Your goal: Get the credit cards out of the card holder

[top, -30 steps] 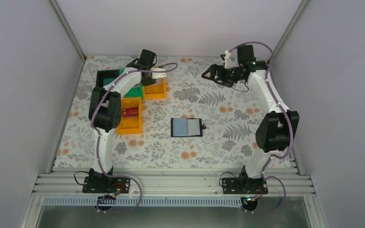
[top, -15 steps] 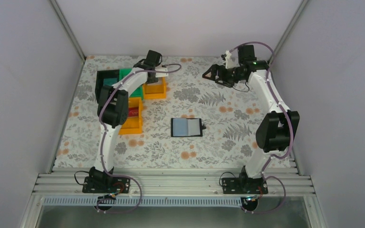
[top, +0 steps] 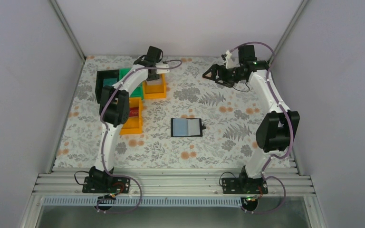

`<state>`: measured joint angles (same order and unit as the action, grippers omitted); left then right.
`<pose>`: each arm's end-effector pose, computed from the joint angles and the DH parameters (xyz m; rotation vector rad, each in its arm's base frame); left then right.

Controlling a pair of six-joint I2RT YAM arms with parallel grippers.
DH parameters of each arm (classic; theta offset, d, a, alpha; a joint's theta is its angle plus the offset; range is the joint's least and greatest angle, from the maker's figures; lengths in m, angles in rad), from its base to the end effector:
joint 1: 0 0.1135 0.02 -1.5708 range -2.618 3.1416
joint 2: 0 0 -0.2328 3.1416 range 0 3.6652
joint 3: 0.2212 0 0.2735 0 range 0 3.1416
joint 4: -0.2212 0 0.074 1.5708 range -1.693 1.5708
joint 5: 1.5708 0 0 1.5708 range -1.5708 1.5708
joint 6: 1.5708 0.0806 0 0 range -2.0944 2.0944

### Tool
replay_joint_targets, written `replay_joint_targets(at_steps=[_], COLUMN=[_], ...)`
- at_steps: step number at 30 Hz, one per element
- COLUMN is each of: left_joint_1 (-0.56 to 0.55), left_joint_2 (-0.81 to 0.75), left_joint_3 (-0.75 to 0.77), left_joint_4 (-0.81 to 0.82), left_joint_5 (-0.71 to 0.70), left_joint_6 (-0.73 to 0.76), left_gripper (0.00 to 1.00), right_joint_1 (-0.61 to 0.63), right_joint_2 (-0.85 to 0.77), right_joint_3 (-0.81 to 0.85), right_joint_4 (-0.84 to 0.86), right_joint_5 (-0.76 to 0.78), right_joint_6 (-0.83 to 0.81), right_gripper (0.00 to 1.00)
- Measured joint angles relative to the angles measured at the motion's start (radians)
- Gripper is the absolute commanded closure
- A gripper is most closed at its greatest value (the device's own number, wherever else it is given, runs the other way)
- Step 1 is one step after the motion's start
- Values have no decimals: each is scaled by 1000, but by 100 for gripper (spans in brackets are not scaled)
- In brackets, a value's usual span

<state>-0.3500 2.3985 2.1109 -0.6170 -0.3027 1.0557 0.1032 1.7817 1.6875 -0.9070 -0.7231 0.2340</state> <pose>0.5320 -0.1686 0.1342 1.5385 2.0233 0.6668 0.4048 0.0955 0.2626 -0.1131 2.5193 1.0576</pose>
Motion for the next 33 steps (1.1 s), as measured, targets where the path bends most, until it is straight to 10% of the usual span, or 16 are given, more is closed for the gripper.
replay_joint_targets(at_steps=[7, 16, 23, 33], left_joint_1=[1, 24, 116, 430], left_joint_2=[-6, -13, -198, -652], left_joint_3=[36, 229, 278, -350], left_joint_4=[-88, -246, -308, -43], left_joint_5=[98, 279, 599, 493], left_joint_6=[11, -55, -389, -852], left_gripper=[0, 0, 0, 0], right_joint_1=[0, -3, -167, -350], right_joint_2=[0, -18, -185, -729], right_joint_3=[0, -22, -211, -875], right_joint_4=[0, 28, 261, 941], right_joint_5=[-8, -5, 59, 417], right_joint_6=[-3, -8, 59, 122], right_gripper=[1, 1, 0, 1])
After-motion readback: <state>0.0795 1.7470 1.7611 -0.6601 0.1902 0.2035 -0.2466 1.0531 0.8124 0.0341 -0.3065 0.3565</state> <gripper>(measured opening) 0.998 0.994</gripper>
